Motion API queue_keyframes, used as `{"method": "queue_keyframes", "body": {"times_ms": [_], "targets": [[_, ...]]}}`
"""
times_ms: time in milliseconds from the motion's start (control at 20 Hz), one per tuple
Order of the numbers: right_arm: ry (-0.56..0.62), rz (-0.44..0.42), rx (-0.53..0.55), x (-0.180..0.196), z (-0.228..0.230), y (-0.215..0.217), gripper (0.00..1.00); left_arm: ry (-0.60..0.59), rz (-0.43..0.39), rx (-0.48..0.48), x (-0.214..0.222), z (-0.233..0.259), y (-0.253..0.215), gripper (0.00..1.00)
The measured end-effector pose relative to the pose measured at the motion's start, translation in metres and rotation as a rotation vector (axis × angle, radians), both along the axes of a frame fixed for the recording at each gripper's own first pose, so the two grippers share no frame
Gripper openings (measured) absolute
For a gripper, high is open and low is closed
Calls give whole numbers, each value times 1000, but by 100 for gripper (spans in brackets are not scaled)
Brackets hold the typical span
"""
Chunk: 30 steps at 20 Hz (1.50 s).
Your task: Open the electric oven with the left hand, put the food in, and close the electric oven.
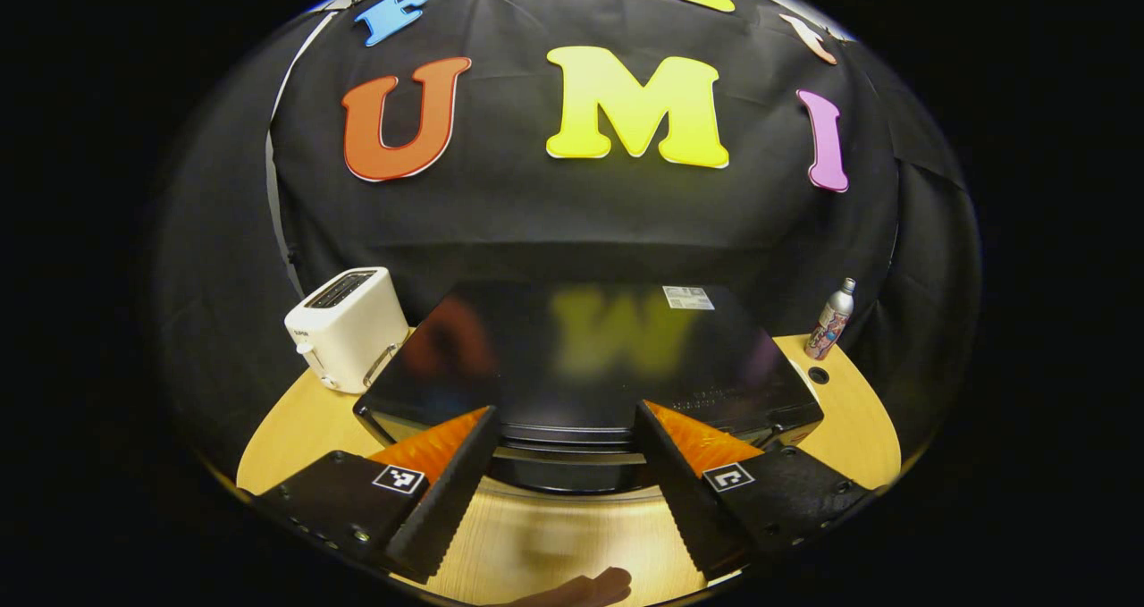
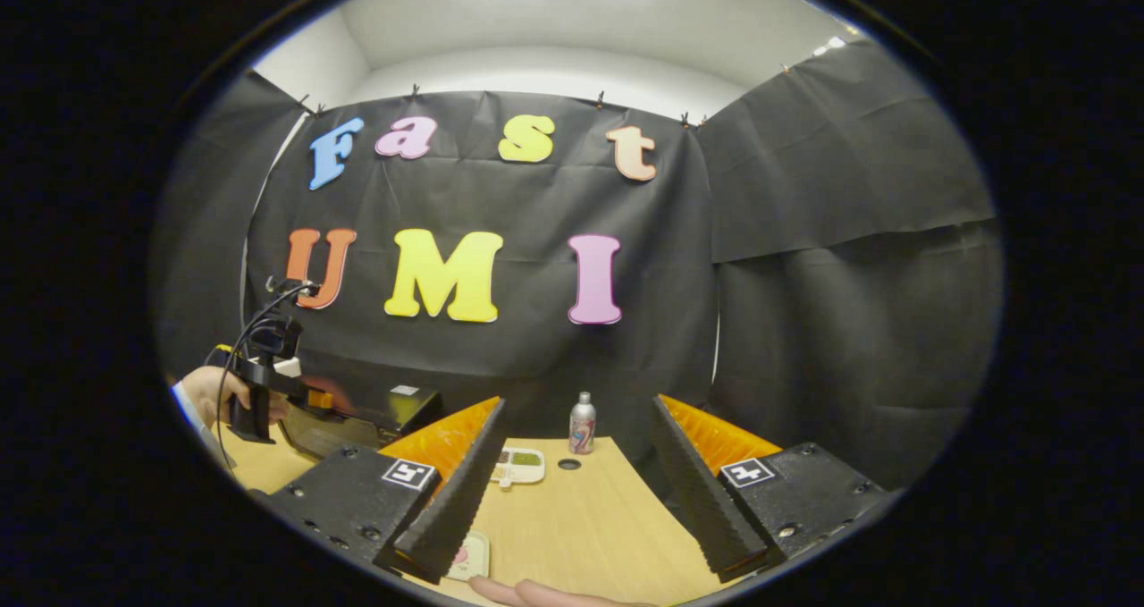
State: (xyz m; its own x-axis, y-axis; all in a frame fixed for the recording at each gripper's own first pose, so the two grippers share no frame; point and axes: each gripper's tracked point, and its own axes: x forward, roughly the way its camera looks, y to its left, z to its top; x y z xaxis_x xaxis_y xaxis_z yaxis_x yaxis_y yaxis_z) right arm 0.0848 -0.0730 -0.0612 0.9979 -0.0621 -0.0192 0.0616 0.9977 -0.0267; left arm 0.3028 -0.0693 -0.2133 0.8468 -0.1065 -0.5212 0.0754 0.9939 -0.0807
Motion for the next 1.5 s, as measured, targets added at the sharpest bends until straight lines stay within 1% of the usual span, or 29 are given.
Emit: {"method": "queue_keyframes", "body": {"times_ms": [50,100,150,250,350,550,600,650,750,800,950,1150,1200,1250,1300,1500], "targets": [[-9,3,1,-4,4,0,97,7,-11,-12,-2,-1,-2,97],[-21,2,-1,-8,7,-1,96,20,-25,-4,-6,-3,-3,97],[-29,-4,-5,-13,11,-3,96,5,-33,0,-5,-2,-2,98],[-38,-8,0,-23,16,-2,96,2,-40,-14,-6,-2,-3,98],[-45,-7,-2,-33,20,1,96,13,-46,-25,-16,-3,-3,98],[-66,-12,-12,-55,32,5,96,25,-50,-38,-41,-4,0,98],[-68,-7,-13,-60,33,9,100,23,-55,-42,-52,-7,-1,98],[-71,-2,-14,-66,35,11,96,27,-59,-48,-61,-9,0,98],[-73,9,-15,-75,37,16,96,28,-74,-34,-77,-17,-1,97],[-70,13,-16,-78,38,18,100,29,-82,-22,-84,-19,-1,98],[-60,31,-15,-91,39,25,100,37,-82,-26,-100,-29,2,97],[-44,49,-24,-100,38,33,100,28,-78,-29,-122,-41,1,96],[-39,53,-29,-102,37,34,96,22,-78,-30,-126,-45,2,96],[-33,55,-32,-103,37,36,100,20,-75,-33,-132,-49,2,96],[-25,58,-36,-103,35,38,96,13,-73,-35,-136,-53,2,97],[7,74,-37,-103,29,41,96,11,-70,-38,-160,-83,1,96]]}}
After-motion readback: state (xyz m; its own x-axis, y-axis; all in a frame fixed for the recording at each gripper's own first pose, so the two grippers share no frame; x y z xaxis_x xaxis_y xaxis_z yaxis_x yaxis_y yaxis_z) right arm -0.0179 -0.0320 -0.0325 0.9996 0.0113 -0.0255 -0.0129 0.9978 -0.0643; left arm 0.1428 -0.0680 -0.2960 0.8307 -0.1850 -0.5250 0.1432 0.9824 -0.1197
